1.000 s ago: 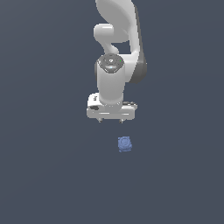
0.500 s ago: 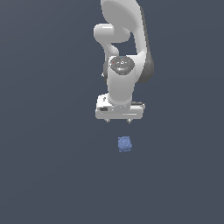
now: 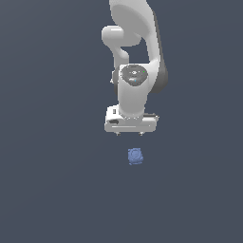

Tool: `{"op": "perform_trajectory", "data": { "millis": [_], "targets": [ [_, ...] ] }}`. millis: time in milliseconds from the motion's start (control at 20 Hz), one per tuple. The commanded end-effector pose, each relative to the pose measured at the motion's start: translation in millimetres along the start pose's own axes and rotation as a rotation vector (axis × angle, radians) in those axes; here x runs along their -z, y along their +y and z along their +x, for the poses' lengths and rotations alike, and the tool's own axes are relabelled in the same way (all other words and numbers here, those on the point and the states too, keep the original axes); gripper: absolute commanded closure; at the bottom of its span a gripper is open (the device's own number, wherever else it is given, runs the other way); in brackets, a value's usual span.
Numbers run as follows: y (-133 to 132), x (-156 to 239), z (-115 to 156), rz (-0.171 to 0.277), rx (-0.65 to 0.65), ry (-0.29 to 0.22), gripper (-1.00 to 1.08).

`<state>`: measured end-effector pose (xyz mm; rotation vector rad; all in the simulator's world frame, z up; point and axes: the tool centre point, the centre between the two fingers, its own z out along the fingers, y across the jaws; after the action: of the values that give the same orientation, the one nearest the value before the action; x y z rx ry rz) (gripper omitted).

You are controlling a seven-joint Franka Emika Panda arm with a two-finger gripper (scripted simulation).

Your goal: Pick up the object and move it to a goal position.

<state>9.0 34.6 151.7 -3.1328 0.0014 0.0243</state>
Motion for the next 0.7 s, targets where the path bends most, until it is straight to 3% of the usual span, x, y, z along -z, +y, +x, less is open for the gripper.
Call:
{"op": "perform_trajectory", "data": {
  "millis": [0,650],
  "targets": [
    [-2.9,-5.6,6.0,-0.001,0.014,0.001,-0.92],
    [-26.6,-52.4,49.2,-0.009,0.118,0.013,-0.92]
  ]
}}
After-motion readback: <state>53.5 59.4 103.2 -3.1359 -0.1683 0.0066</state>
